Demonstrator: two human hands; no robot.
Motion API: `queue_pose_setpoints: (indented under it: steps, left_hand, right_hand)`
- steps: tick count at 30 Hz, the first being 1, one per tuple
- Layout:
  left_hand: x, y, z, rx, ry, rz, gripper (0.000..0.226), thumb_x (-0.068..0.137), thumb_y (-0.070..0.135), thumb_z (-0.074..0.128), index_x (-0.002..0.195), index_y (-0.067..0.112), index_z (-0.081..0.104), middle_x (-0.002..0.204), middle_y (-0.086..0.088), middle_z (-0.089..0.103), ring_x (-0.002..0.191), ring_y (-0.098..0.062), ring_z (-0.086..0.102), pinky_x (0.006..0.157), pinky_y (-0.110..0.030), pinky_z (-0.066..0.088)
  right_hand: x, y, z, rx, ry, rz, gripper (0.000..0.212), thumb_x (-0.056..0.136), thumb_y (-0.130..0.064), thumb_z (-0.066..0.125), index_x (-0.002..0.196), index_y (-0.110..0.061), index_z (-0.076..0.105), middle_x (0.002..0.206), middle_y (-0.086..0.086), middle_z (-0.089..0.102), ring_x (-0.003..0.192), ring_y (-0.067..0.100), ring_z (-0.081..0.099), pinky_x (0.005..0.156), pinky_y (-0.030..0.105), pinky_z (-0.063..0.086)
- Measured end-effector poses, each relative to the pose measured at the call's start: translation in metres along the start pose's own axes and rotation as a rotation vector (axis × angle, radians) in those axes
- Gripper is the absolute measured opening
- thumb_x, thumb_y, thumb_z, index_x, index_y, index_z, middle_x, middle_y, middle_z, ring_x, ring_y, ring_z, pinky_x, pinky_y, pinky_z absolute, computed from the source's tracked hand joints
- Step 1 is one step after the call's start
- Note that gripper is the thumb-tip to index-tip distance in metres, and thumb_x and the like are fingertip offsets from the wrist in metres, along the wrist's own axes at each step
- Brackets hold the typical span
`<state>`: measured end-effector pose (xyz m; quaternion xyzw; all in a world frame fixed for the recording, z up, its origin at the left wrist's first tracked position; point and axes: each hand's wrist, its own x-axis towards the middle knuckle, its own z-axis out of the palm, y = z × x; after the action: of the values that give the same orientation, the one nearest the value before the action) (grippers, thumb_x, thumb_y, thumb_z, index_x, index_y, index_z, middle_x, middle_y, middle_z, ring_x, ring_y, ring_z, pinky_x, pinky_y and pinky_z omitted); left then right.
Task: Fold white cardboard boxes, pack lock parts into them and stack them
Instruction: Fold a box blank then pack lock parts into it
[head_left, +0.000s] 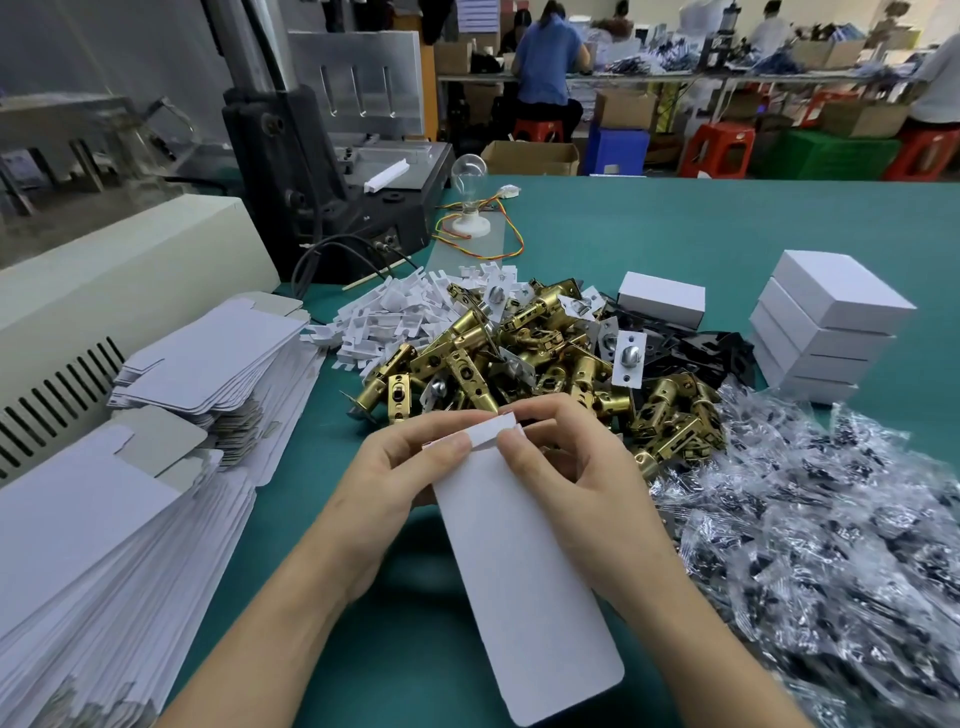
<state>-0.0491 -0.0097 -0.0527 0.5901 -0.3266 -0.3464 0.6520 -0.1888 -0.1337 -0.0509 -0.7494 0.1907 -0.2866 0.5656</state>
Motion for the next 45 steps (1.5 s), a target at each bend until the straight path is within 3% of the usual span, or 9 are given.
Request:
queue_pose_setpoints:
  steps: [5, 8, 14, 19, 25, 33, 38, 42, 45]
  left_hand:
    - [0.001, -0.002, -0.001, 0.023, 0.041, 0.001, 0.027, 0.092, 0.037, 0.065, 0.112, 0.031, 0.082, 0.111, -0.005, 0.079, 0.097, -0.020, 0.073, 0.085, -0.032, 0.060]
    - [0.002, -0.004, -0.003, 0.027, 0.055, 0.005, 0.026, 0.092, 0.036, 0.066, 0.112, 0.032, 0.082, 0.111, -0.004, 0.080, 0.097, -0.018, 0.073, 0.083, -0.028, 0.060]
    - [0.003, -0.005, -0.003, 0.081, 0.041, 0.023, 0.029, 0.088, 0.045, 0.071, 0.111, 0.031, 0.082, 0.108, -0.004, 0.080, 0.099, -0.020, 0.072, 0.089, -0.038, 0.056]
    - [0.002, -0.006, 0.000, 0.066, 0.084, 0.039, 0.031, 0.077, 0.053, 0.076, 0.092, 0.026, 0.081, 0.088, -0.004, 0.075, 0.083, -0.013, 0.066, 0.079, -0.032, 0.050]
    - [0.002, -0.006, -0.001, 0.057, 0.084, 0.031, 0.027, 0.075, 0.051, 0.077, 0.083, 0.025, 0.077, 0.084, -0.005, 0.072, 0.078, -0.017, 0.064, 0.076, -0.035, 0.049]
    - [0.002, -0.007, -0.001, 0.134, 0.049, 0.082, 0.028, 0.081, 0.052, 0.071, 0.088, 0.026, 0.077, 0.089, 0.002, 0.073, 0.084, -0.014, 0.065, 0.079, -0.035, 0.049]
    - [-0.001, -0.005, 0.003, 0.195, 0.030, 0.128, 0.035, 0.090, 0.054, 0.064, 0.114, 0.035, 0.079, 0.111, 0.003, 0.077, 0.096, -0.016, 0.071, 0.081, -0.030, 0.058]
    - [-0.002, -0.004, 0.009, 0.179, 0.112, 0.182, 0.022, 0.091, 0.043, 0.071, 0.108, 0.034, 0.083, 0.101, 0.002, 0.080, 0.084, -0.011, 0.073, 0.071, -0.021, 0.058]
    - [-0.003, -0.003, 0.010, 0.142, 0.088, 0.167, 0.018, 0.094, 0.031, 0.070, 0.104, 0.030, 0.085, 0.101, 0.000, 0.082, 0.089, -0.008, 0.075, 0.073, -0.016, 0.055]
  right_hand:
    - [0.000, 0.000, 0.001, -0.011, -0.026, 0.012, 0.021, 0.092, -0.044, 0.067, 0.112, -0.038, 0.066, 0.101, -0.008, 0.075, 0.091, 0.011, 0.072, 0.074, 0.031, 0.059]
    - [0.000, 0.000, 0.001, -0.023, -0.037, 0.015, 0.021, 0.094, -0.037, 0.071, 0.114, -0.037, 0.066, 0.104, -0.008, 0.075, 0.094, 0.012, 0.072, 0.080, 0.038, 0.061]
    - [0.000, 0.000, -0.002, -0.057, -0.016, 0.004, 0.022, 0.093, -0.038, 0.074, 0.113, -0.037, 0.065, 0.103, -0.012, 0.074, 0.093, 0.007, 0.071, 0.075, 0.023, 0.058]
    - [-0.002, 0.001, 0.001, -0.131, -0.026, -0.037, 0.026, 0.089, -0.047, 0.073, 0.111, -0.039, 0.062, 0.103, -0.017, 0.073, 0.095, 0.006, 0.070, 0.079, 0.027, 0.057]
    - [-0.002, 0.000, 0.001, -0.149, -0.029, -0.055, 0.029, 0.086, -0.052, 0.072, 0.108, -0.039, 0.059, 0.101, -0.020, 0.073, 0.091, 0.006, 0.071, 0.077, 0.031, 0.058]
    - [-0.001, 0.000, 0.000, -0.151, -0.031, -0.050, 0.023, 0.093, -0.042, 0.072, 0.112, -0.042, 0.059, 0.096, -0.015, 0.075, 0.088, 0.007, 0.072, 0.073, 0.028, 0.058]
    - [-0.002, -0.003, -0.004, -0.037, 0.019, -0.022, 0.014, 0.099, -0.033, 0.066, 0.110, -0.040, 0.066, 0.092, -0.010, 0.077, 0.084, 0.008, 0.073, 0.061, 0.022, 0.055]
    - [-0.001, -0.004, -0.005, -0.034, 0.085, -0.014, 0.005, 0.098, -0.035, 0.068, 0.103, -0.035, 0.067, 0.087, -0.008, 0.076, 0.078, 0.009, 0.073, 0.058, 0.025, 0.054]
    - [-0.001, -0.005, -0.005, -0.057, 0.093, -0.026, 0.002, 0.098, -0.036, 0.068, 0.097, -0.034, 0.066, 0.083, -0.007, 0.075, 0.074, 0.008, 0.070, 0.056, 0.022, 0.049]
